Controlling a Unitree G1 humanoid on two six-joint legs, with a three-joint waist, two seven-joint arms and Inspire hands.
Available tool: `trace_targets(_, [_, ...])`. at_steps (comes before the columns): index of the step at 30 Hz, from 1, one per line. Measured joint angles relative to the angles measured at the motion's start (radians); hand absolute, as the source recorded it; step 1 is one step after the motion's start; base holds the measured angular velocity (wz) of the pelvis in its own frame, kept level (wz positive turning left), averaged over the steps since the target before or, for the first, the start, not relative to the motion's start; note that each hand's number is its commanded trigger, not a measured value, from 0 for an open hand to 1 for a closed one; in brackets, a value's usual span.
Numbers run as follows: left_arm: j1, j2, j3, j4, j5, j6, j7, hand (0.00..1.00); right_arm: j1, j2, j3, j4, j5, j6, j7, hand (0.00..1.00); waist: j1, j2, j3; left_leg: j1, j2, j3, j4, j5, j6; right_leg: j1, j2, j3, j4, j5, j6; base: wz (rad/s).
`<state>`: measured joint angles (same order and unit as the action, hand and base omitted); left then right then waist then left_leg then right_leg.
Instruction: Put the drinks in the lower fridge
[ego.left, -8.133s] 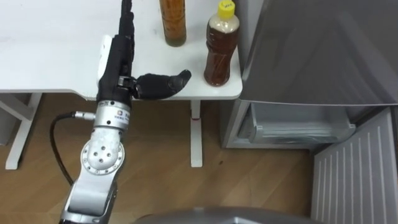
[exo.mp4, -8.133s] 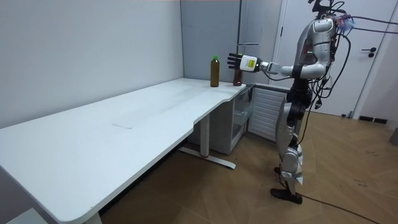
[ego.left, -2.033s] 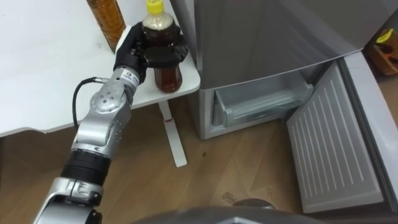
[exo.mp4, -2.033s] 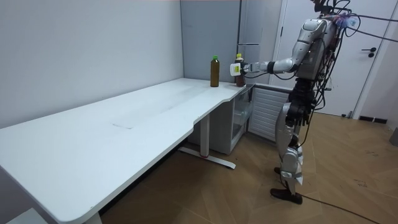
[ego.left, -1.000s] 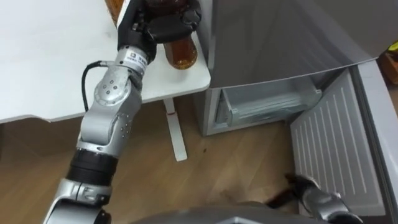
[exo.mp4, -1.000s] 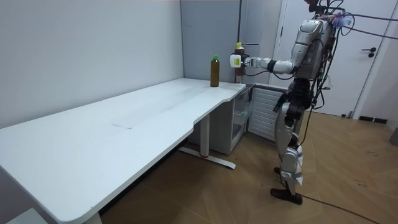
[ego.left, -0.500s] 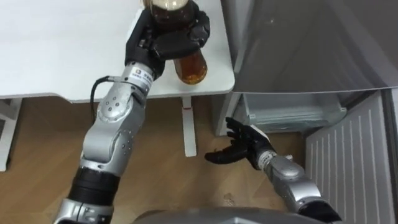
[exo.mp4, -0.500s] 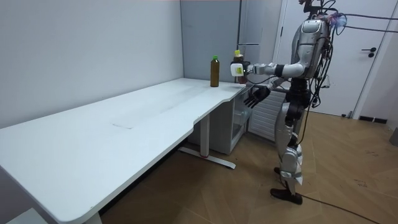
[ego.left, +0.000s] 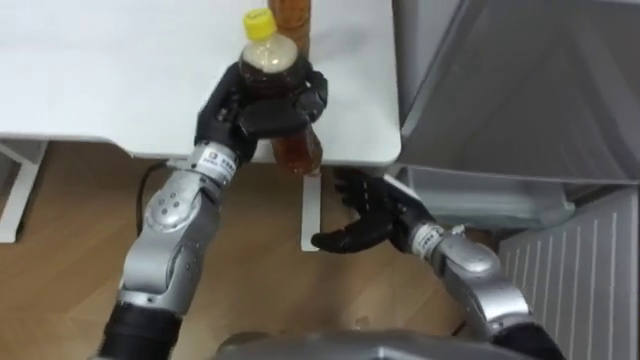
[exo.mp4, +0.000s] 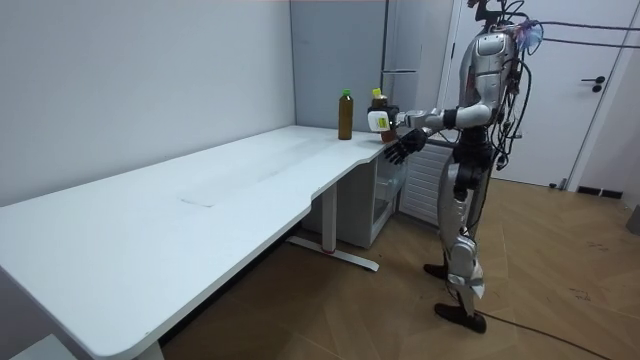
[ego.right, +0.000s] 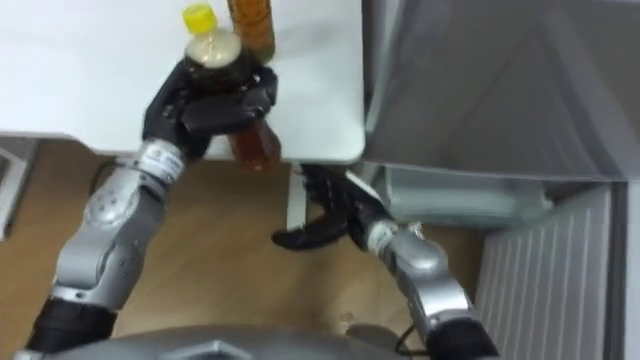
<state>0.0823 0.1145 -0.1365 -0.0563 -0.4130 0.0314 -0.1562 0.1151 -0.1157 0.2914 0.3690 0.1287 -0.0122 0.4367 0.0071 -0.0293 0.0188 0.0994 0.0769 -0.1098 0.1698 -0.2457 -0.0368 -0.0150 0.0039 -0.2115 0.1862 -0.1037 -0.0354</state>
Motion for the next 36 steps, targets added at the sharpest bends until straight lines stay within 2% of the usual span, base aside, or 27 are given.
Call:
trace_targets(1, [0.005,0.000,-0.018,0.000,-0.012,0.001,-0.019,1.00,0.001,-0.003,-0.002,-0.001,0.002,0.002,0.012,0.00,-0.005,-0.006,0.0016,-0.008,-0.001,0.057,-0.002,0.007,-0.007,0.005,-0.006,0.057,0.000,-0.001,0.002,0.67])
trace_targets(2, [0.005,0.003,-0.044,0.000,-0.014,0.001,-0.043,1.00,0.001,-0.007,-0.009,-0.006,0.011,0.004,0.030,0.00,-0.006,-0.010,-0.0012,-0.011,-0.002,0.095,-0.010,0.015,0.000,0.000,-0.009,0.088,0.005,-0.008,0.015,0.66])
trace_targets(3, [0.004,0.008,-0.057,-0.001,-0.014,0.002,-0.054,1.00,-0.001,-0.016,-0.008,-0.012,0.028,0.008,0.040,0.00,0.002,-0.013,-0.0006,-0.011,-0.004,0.109,-0.015,0.018,0.004,-0.004,-0.009,0.086,0.009,-0.012,0.021,0.24])
trace_targets(4, [0.013,0.021,-0.077,-0.001,-0.020,0.005,-0.066,1.00,0.000,-0.023,0.000,-0.034,0.062,0.019,0.070,0.00,0.036,-0.021,-0.0021,-0.006,-0.013,0.123,-0.013,0.019,0.006,-0.018,-0.001,0.085,0.021,-0.014,0.025,-0.34])
trace_targets(5, [0.039,0.046,-0.077,-0.001,-0.019,0.006,-0.078,1.00,-0.002,-0.022,0.015,-0.045,0.080,0.028,0.107,0.00,0.063,-0.027,-0.0061,0.001,-0.018,0.126,-0.004,0.018,0.006,-0.006,-0.001,0.067,0.015,-0.014,0.025,-0.49])
trace_targets(8, [0.073,0.079,-0.064,0.000,-0.019,0.013,-0.099,1.00,0.003,-0.032,0.041,-0.046,0.161,0.035,0.172,0.00,0.052,-0.026,-0.0055,0.016,-0.023,0.121,-0.002,0.018,0.007,0.025,-0.011,0.044,-0.001,-0.012,0.025,-0.01])
trace_targets(14, [0.078,0.089,-0.068,0.004,-0.028,0.013,-0.160,1.00,0.001,-0.050,0.041,-0.061,0.285,0.047,0.245,0.00,0.054,-0.025,-0.0040,0.015,-0.024,0.126,-0.002,0.017,0.007,0.028,-0.014,0.031,0.000,-0.013,0.026,0.08])
trace_targets(22, [0.079,0.093,-0.089,0.009,-0.037,0.014,-0.220,1.00,0.003,-0.104,0.038,-0.108,0.303,0.073,0.308,0.00,0.052,-0.016,0.0011,-0.028,-0.032,0.131,0.034,0.005,0.027,-0.009,-0.024,0.031,0.037,-0.023,0.033,0.00])
trace_targets(24, [0.079,0.095,-0.092,0.012,-0.037,0.014,-0.228,1.00,0.003,-0.106,0.038,-0.109,0.303,0.079,0.310,0.00,0.051,-0.016,0.0007,-0.035,-0.036,0.131,0.037,0.004,0.028,-0.021,-0.029,0.032,0.051,-0.024,0.033,0.00])
trace_targets(27, [0.084,0.114,-0.105,0.013,-0.059,0.015,-0.252,1.00,0.008,-0.118,0.039,-0.112,0.303,0.079,0.335,0.00,0.051,-0.015,0.0000,-0.046,-0.040,0.131,0.047,0.003,0.029,-0.028,-0.033,0.032,0.058,-0.024,0.033,0.00])
trace_targets(32, [0.085,0.135,-0.146,0.031,-0.064,0.014,-0.272,1.00,0.009,-0.141,0.046,-0.112,0.303,0.101,0.353,0.00,0.049,-0.008,-0.0078,-0.060,-0.043,0.124,0.071,0.002,0.031,-0.037,-0.040,0.028,0.078,-0.029,0.032,0.04])
trace_targets(36, [0.085,0.144,-0.166,0.042,-0.065,0.014,-0.281,1.00,0.009,-0.160,0.061,-0.112,0.303,0.103,0.355,0.00,0.048,-0.008,-0.0087,-0.058,-0.047,0.120,0.072,0.002,0.031,-0.041,-0.046,0.023,0.096,-0.040,0.032,0.04])
